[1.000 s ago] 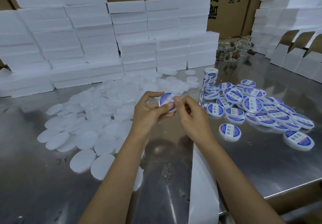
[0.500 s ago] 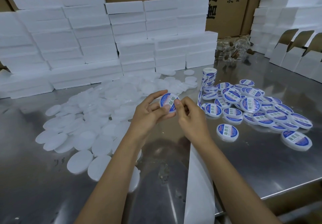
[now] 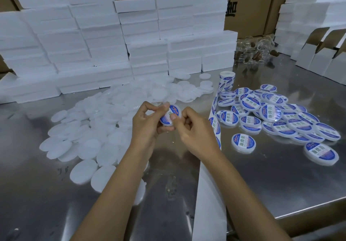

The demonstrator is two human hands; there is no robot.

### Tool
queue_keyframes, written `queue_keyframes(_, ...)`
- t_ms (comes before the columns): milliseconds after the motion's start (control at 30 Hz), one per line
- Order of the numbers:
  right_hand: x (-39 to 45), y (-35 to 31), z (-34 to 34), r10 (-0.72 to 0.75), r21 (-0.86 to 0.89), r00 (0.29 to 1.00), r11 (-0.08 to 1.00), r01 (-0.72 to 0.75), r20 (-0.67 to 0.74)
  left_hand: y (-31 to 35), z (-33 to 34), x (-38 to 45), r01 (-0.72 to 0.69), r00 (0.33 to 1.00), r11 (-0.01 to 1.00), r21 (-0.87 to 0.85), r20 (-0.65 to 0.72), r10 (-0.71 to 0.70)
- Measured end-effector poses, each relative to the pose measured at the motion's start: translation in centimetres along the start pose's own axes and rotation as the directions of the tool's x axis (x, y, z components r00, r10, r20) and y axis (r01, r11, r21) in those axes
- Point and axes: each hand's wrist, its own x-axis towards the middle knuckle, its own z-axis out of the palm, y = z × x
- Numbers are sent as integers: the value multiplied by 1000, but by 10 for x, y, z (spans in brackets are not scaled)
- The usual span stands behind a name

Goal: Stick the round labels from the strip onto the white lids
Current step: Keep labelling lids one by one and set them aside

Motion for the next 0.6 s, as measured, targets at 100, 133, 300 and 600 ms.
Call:
queue_keyframes(100, 1, 4, 2, 36, -16, 999, 999, -37, -28, -4, -1, 3, 13, 997, 999, 41, -79, -10)
queue_keyframes(133, 1, 5, 2, 50, -28, 998, 998, -52, -40, -4, -1, 4, 17, 996, 999, 45, -93, -13)
queue_keyframes(300, 7, 7, -2, 199, 22, 977, 980, -198, -79, -6, 3, 6, 89, 995, 996, -16, -37, -89)
queue_keyframes(600, 44, 34, -85, 673, 496, 676, 715, -492, -299, -7, 5, 2, 148, 989, 987, 60, -17, -147)
